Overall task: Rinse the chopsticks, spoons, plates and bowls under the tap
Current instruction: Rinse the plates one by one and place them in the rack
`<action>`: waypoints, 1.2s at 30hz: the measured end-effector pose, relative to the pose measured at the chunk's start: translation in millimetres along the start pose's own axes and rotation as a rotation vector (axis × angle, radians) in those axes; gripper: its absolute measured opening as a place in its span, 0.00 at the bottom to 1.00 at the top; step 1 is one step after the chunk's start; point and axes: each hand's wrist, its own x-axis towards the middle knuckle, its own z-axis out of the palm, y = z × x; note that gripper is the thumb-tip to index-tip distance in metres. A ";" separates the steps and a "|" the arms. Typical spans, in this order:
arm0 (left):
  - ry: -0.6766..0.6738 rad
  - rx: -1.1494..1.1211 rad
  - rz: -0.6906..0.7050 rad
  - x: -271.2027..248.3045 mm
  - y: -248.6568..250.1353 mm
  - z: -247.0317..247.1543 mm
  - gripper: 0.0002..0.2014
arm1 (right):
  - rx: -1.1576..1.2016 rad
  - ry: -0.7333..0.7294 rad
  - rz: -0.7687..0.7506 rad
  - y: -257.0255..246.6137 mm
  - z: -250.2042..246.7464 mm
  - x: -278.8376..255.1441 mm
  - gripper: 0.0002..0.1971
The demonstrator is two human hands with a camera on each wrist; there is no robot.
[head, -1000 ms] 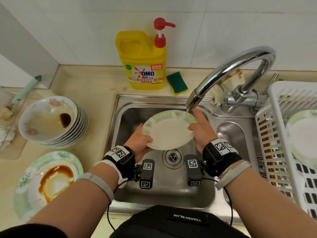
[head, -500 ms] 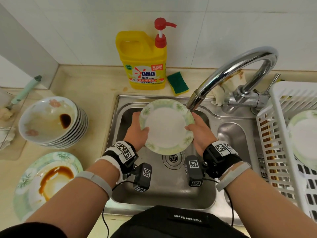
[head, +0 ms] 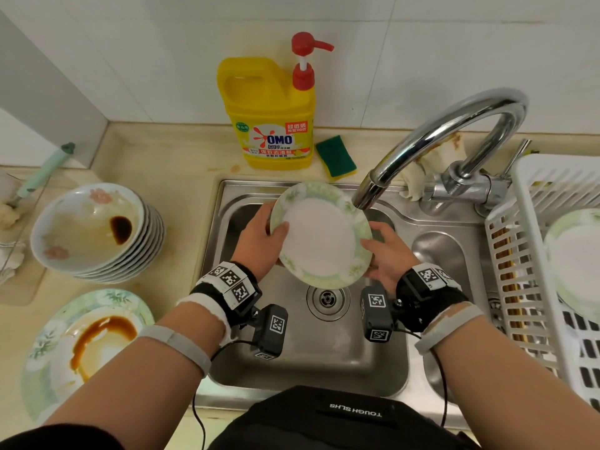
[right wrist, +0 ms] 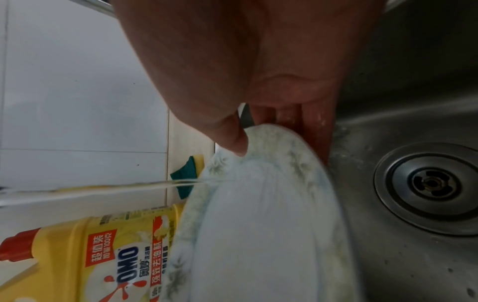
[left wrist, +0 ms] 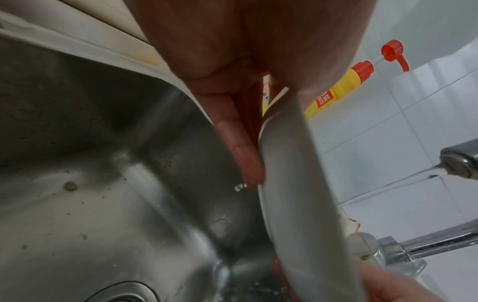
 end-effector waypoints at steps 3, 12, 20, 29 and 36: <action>-0.022 -0.076 -0.131 -1.1 0.1 3.2 0.13 | -0.022 0.036 0.002 1.9 -6.5 0.5 0.19; -0.209 -0.150 -0.377 -4.7 -4.8 19.2 0.15 | -0.071 0.167 -0.044 -21.1 -24.7 -5.2 0.08; -0.296 -0.168 -0.451 0.5 -5.6 37.8 0.18 | -0.292 0.241 -0.410 -50.8 -24.5 -20.6 0.12; -0.142 -0.302 -0.264 3.4 -11.6 36.5 0.22 | -0.017 0.161 -0.500 -43.0 -21.9 -9.0 0.16; 0.026 -0.152 -0.097 1.6 -8.9 9.4 0.13 | 0.291 0.069 -0.260 -27.8 -1.6 0.8 0.19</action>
